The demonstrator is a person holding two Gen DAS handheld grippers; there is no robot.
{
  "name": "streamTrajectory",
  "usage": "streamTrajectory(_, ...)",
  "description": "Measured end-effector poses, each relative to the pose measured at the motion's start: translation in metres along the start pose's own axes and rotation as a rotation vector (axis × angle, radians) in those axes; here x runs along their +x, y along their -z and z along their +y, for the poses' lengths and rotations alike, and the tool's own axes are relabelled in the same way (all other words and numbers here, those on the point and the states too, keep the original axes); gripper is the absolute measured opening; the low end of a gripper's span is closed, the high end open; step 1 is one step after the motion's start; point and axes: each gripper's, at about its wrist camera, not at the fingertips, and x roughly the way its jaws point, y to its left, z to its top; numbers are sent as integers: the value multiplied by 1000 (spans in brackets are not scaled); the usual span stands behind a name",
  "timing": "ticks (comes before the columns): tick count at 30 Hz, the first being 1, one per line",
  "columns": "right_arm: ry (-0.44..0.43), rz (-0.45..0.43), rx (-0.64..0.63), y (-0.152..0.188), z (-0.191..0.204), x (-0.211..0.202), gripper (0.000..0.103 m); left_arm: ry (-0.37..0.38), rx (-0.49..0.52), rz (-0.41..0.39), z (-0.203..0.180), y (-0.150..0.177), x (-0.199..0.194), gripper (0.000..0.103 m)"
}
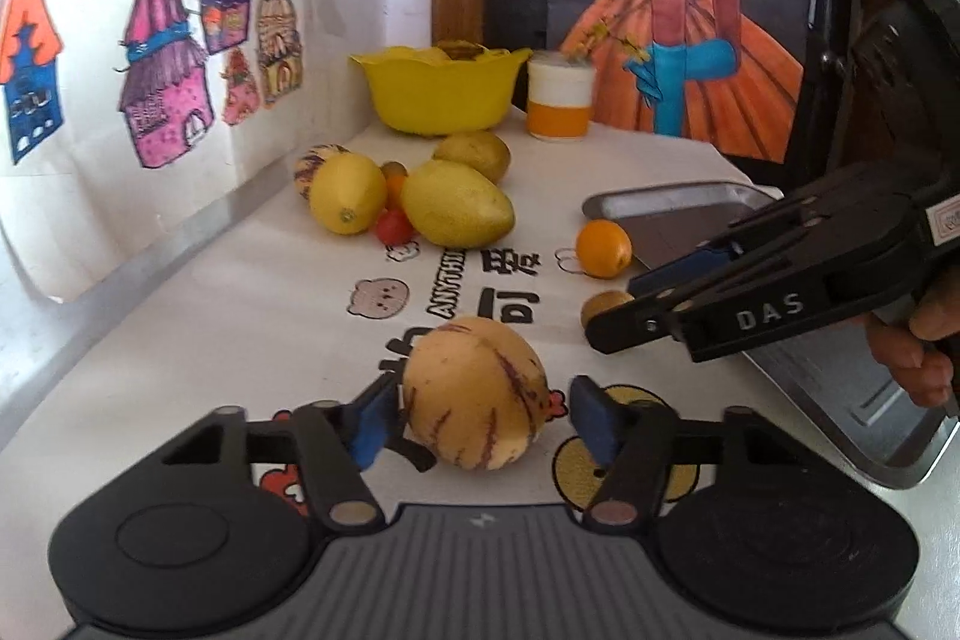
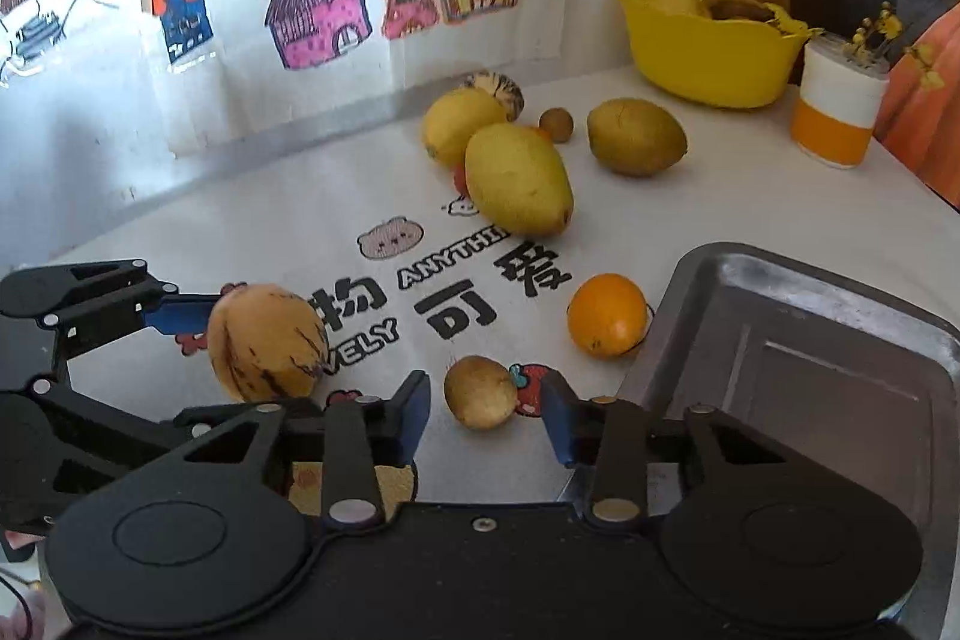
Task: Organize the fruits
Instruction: 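Grasp the striped pepino melon with the left tool while the right tool grasps the small brown kiwi, then carry the pepino and kiwi into the metal tray and open both tools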
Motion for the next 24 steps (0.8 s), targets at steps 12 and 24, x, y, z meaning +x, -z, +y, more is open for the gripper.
streamTrajectory(12, -25, -59, -34, 1, -2, -8, 29, -44, -22, 22, -5, -12, -2, 56)
streamTrajectory(24, 210, -177, 68, 3, -90, -78, 29, 74, -15, -25, -49, -86, 35, 56)
